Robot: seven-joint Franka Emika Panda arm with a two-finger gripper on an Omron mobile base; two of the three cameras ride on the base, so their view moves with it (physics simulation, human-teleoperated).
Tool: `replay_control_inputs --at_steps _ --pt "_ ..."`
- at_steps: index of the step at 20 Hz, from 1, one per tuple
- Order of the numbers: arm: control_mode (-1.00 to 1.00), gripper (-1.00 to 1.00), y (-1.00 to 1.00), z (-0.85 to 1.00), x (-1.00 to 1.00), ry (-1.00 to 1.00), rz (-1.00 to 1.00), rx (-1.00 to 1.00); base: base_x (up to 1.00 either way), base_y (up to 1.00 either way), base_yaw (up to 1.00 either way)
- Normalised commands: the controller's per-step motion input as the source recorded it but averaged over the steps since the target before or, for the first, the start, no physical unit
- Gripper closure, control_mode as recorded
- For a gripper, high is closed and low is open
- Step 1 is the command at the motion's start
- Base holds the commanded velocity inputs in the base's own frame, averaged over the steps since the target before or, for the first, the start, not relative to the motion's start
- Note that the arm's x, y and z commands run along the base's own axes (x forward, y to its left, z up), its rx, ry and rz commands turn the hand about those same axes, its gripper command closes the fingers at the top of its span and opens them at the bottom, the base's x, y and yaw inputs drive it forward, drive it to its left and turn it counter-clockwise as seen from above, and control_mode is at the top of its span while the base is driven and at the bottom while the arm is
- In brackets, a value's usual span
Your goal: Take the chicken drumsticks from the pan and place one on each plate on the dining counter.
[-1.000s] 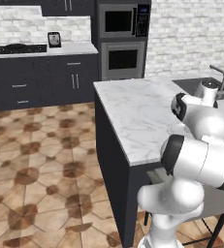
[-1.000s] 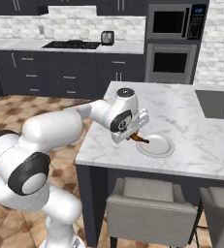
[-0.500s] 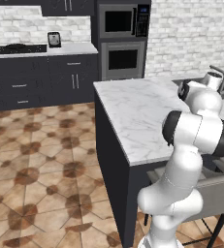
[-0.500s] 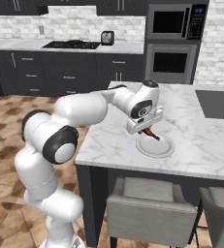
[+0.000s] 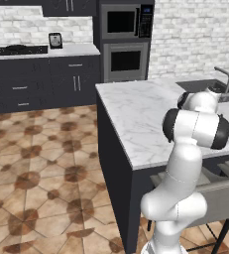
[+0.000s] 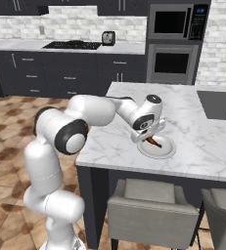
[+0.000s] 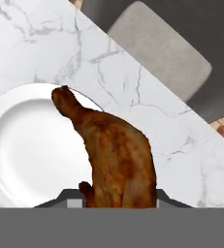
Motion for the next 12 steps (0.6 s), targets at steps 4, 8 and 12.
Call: replay_control_inputs --at_steps 4,8,12 --pt "-1.00 1.00 -0.26 -0.18 0.34 0.00 0.00 0.00 0.00 0.00 0.00" --pt "-1.00 1.00 -0.11 -0.37 0.31 0.00 0.00 0.00 0.00 0.00 0.00" --pt "-1.00 1.00 -0.11 -0.46 0.31 0.00 0.00 0.00 0.00 0.00 0.00"
